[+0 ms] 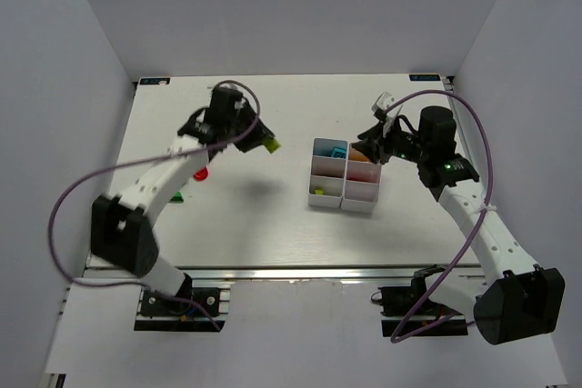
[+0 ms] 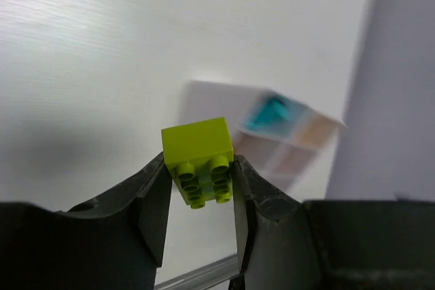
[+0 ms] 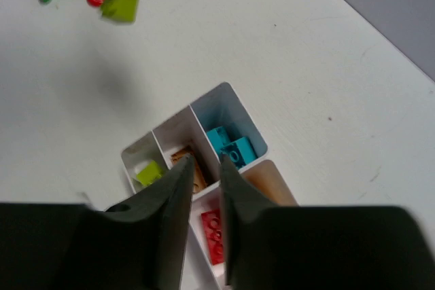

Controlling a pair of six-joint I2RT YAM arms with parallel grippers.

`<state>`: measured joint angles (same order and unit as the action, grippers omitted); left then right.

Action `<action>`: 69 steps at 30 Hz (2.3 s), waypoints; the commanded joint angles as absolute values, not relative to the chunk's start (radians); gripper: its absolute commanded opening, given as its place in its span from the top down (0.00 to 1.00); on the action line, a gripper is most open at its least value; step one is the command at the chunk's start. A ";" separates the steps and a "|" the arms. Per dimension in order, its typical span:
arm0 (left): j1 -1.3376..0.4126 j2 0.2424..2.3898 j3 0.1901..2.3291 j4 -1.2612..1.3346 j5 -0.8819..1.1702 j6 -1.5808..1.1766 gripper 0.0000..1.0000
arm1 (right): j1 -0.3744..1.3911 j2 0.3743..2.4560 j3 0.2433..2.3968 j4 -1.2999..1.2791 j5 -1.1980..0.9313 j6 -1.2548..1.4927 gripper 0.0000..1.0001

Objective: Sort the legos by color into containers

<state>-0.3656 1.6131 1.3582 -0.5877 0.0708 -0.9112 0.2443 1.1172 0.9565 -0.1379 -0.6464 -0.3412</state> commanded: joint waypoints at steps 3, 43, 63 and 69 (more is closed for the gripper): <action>-0.587 1.336 1.082 -0.241 -0.058 -0.784 1.00 | 0.239 1.082 0.950 -0.002 -0.574 -0.265 1.00; -1.019 1.638 1.091 0.074 -0.448 -0.365 0.76 | 0.236 0.985 0.899 0.017 -0.459 -0.230 0.95; -1.022 1.620 1.153 0.006 -0.477 -0.370 0.30 | 0.235 0.982 0.896 0.011 -0.486 -0.229 0.72; -0.948 1.479 1.189 -0.239 -0.572 -0.569 0.60 | 0.236 0.985 0.931 -0.041 -0.581 -0.276 0.54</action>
<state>-1.0042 1.6287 1.1400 -0.0925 -0.4976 -0.4484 0.2413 1.0000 0.8951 -0.0143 -0.5068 -0.2432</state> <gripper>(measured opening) 0.446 0.425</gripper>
